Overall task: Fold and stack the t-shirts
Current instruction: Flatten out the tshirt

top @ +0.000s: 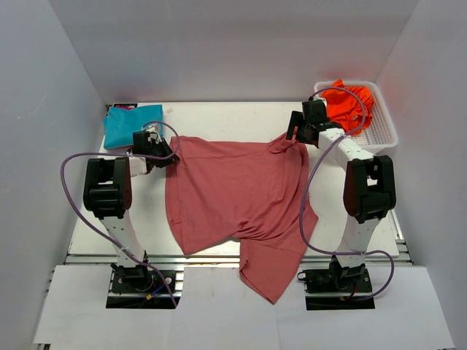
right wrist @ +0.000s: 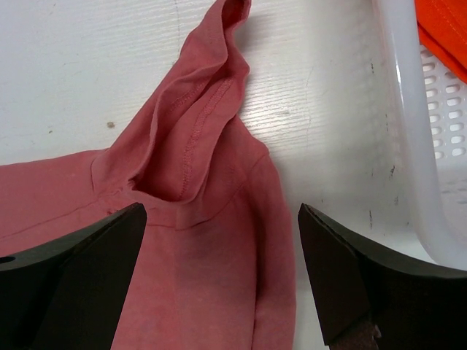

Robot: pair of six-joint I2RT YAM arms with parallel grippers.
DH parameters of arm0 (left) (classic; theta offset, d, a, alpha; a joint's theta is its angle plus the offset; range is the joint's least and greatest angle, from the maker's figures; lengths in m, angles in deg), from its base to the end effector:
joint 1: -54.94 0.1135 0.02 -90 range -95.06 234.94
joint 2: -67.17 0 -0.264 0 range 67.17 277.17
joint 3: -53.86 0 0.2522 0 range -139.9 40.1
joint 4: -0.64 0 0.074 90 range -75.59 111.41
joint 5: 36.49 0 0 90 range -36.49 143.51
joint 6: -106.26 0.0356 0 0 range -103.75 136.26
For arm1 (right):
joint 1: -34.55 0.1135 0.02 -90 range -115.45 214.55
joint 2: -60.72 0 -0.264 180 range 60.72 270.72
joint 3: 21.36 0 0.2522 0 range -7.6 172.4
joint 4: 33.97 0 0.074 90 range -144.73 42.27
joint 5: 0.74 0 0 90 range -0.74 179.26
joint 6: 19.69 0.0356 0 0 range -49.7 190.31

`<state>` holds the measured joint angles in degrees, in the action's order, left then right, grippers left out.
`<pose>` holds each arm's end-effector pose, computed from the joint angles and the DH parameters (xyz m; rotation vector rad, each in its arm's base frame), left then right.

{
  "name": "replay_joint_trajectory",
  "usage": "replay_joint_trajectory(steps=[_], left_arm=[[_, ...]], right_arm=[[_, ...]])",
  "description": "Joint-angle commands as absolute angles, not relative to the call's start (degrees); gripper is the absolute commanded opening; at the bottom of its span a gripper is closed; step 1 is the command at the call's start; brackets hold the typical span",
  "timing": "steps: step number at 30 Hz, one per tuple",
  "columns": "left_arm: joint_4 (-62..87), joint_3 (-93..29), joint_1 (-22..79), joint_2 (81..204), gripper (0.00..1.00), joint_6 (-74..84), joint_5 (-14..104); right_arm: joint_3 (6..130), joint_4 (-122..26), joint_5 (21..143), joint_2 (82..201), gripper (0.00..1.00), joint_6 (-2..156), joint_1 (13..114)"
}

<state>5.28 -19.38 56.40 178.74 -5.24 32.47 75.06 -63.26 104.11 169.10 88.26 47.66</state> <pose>0.3936 -0.0028 0.1295 -0.2789 2.3181 -0.6018 0.4223 0.0890 0.2403 0.2285 2.2503 -0.0096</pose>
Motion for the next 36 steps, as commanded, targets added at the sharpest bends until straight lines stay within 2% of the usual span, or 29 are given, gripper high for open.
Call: replay_joint_trajectory(steps=[1,8,11,12,21,26,29,31,36], left_arm=[[5.53,-18.44,56.88,178.36,0.28,-4.05,29.09],[5.53,-21.68,55.73,180.02,0.26,-0.8,25.4],[5.0,-21.69,55.73,179.33,0.01,-0.8,24.68],[5.0,-21.69,55.73,179.32,0.0,-0.8,24.68],[4.47,-18.96,55.73,164.41,0.0,-0.8,28.11],[4.47,-18.26,56.35,159.38,0.0,-0.8,29.43],[4.47,-18.26,56.35,158.06,0.0,-0.8,30.13],[4.47,-18.26,56.35,157.44,0.0,-0.8,30.13],[4.47,-18.26,56.35,157.44,0.0,-0.8,30.75]], right_arm=[[76.87,-63.46,104.38,169.53,0.9,88.59,47.3],[76.87,-63.81,105.17,169.88,0.9,88.67,47.47],[76.43,-63.99,105.87,169.97,0.9,88.67,47.39],[76.43,-63.99,105.87,170.06,0.9,88.59,47.3],[79.85,-65.22,105.95,172.52,0.9,88.32,47.3],[82.75,-65.04,106.57,174.45,0.9,88.32,47.3],[85.65,-65.04,106.23,176.38,0.87,88.5,47.3],[87.5,-64.87,104.04,177.88,0.8,87.98,47.3],[86.54,-60.57,91.48,179.28,0.76,81.47,47.91]])
